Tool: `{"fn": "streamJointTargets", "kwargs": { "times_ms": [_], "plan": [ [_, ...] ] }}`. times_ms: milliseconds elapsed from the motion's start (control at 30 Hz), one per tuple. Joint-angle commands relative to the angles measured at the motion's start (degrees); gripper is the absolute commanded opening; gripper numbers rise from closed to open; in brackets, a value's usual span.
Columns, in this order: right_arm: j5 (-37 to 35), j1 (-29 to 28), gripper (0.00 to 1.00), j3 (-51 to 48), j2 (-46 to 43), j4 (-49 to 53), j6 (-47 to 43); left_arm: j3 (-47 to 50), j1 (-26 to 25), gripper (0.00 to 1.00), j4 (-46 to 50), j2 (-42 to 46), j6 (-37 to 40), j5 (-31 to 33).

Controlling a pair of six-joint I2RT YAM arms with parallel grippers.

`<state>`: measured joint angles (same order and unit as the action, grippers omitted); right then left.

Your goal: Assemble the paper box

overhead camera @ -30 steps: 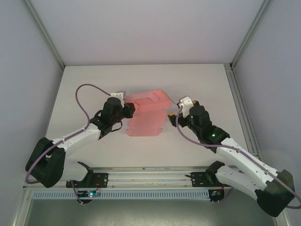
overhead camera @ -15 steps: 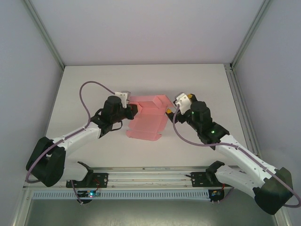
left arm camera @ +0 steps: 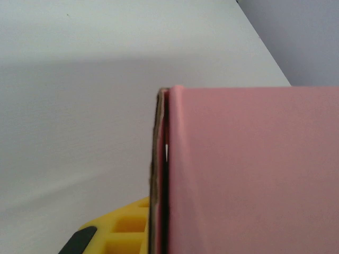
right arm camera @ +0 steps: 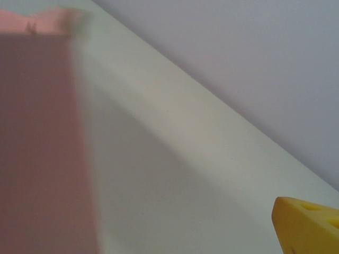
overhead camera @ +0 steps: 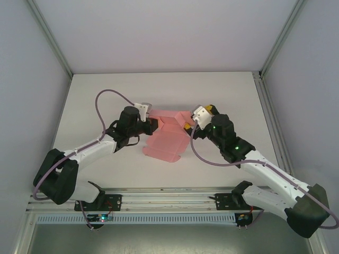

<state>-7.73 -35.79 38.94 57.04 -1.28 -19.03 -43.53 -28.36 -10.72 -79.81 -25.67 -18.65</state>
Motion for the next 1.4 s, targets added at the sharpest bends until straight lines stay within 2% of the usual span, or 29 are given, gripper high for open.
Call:
{"fn": "streamJointTargets", "kwargs": {
  "times_ms": [0, 233, 367, 567, 733, 833, 933, 1033, 1100, 1167, 1267, 1367],
  "plan": [
    [1.57, -1.49, 0.98, 0.49, 2.72, -2.66, -0.25, -1.49, 0.49, 0.00, -2.27, -0.60, -0.48, -2.88],
    [-14.77, -4.46, 0.98, 1.73, 10.75, -5.14, -1.94, -1.31, 0.50, 0.00, -2.78, -0.26, -1.92, -3.05],
    [-18.99, -5.76, 0.98, 3.63, 13.69, -3.72, -1.89, -0.82, 0.50, 0.00, -2.55, 0.51, -2.28, -1.00],
    [-16.96, -6.30, 0.98, 4.00, 8.49, -0.86, 1.17, -0.19, 0.49, 0.00, -0.96, 1.58, -2.54, 4.71],
    [-6.53, -6.22, 0.98, 1.60, -4.56, 4.35, 5.85, 1.21, 0.62, 0.00, -2.19, 2.27, -2.56, 6.77],
    [-2.73, -5.62, 0.98, 0.05, -13.21, 8.06, 12.34, 1.10, 1.34, 0.00, -1.71, 2.49, -2.88, 7.56],
    [2.64, -4.83, 0.98, -1.23, -20.73, 11.66, 14.65, 0.54, 2.55, 0.00, -1.58, 2.27, -3.40, 6.08],
    [-0.33, -3.97, 0.98, -2.52, -25.97, 11.69, 16.69, 0.63, 3.52, 0.00, -3.65, 2.04, -2.45, 1.77],
    [-5.16, -1.98, 0.98, -1.62, -26.65, 13.33, 18.62, 1.19, 3.92, 0.00, -5.14, 2.19, -1.09, -1.01],
    [-6.21, 1.12, 0.97, 0.62, -25.07, 16.28, 19.87, 1.99, 4.25, 0.00, -6.94, 2.42, 0.23, -4.21],
    [3.68, 6.34, 0.90, 4.27, -20.72, 20.00, 19.19, 3.68, 4.54, 0.00, -10.34, 3.16, 1.52, -9.05],
    [13.40, 7.67, 0.81, 6.58, -16.64, 20.45, 18.64, 5.31, 4.29, 0.00, -12.86, 3.78, 2.59, -11.33]
  ]
}}
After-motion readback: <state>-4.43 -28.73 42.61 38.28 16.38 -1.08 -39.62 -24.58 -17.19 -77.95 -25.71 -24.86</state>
